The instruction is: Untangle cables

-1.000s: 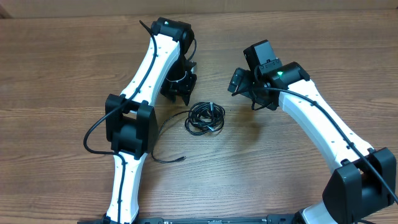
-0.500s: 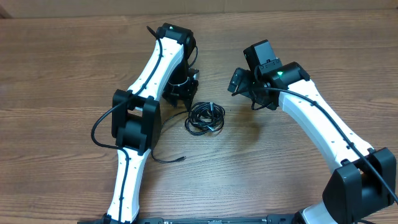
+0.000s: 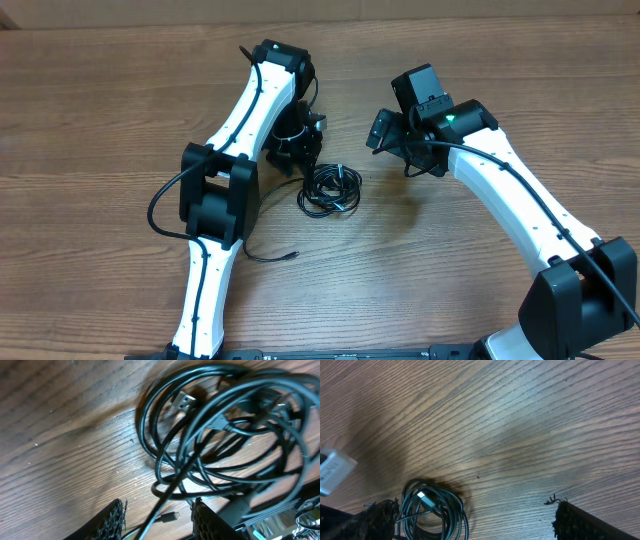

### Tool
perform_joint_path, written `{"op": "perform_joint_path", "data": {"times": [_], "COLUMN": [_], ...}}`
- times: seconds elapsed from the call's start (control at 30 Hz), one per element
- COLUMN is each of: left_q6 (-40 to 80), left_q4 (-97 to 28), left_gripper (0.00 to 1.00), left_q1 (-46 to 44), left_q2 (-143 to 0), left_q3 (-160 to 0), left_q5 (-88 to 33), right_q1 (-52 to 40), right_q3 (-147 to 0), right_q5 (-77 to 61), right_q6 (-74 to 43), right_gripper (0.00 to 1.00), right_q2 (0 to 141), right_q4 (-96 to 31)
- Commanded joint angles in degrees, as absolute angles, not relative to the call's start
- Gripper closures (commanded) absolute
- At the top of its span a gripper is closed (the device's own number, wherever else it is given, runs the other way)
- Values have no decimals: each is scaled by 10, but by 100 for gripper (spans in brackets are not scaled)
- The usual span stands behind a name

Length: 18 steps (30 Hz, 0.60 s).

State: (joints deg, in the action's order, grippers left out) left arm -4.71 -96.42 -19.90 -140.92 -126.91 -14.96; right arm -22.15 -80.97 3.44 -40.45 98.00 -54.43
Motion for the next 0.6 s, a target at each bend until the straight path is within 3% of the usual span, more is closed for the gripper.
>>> {"op": "perform_joint_path", "data": {"times": [0.0,0.17,0.23,0.37,0.57], "left_q6": [-51,-49,-44,-34,-11], "left_q4": [-962,-955,-952,-945,-940], "left_gripper": [57,67,75,96,96], "left_q1": [-204,-204,-204,-204,-204], "left_q2": [-1413,-1413,-1413,-1413,-1413], "left_q3": [-1246,-1243,-1243,-1243,-1247], "left_q5": [-144,-146,-147,-147,-151], "right_q1": [-221,-221,-221,-222,-226], "right_q3": [-806,-806,-806,-806,-806], "right_q5": [42,36,27,13,2], "right_q6": [-405,-405,-405,-405,-404], "right_gripper": [0,0,1,15,17], "right_q2": [982,982,982,985,1006], "right_q4": [-541,-541,-541,-538,-529]}}
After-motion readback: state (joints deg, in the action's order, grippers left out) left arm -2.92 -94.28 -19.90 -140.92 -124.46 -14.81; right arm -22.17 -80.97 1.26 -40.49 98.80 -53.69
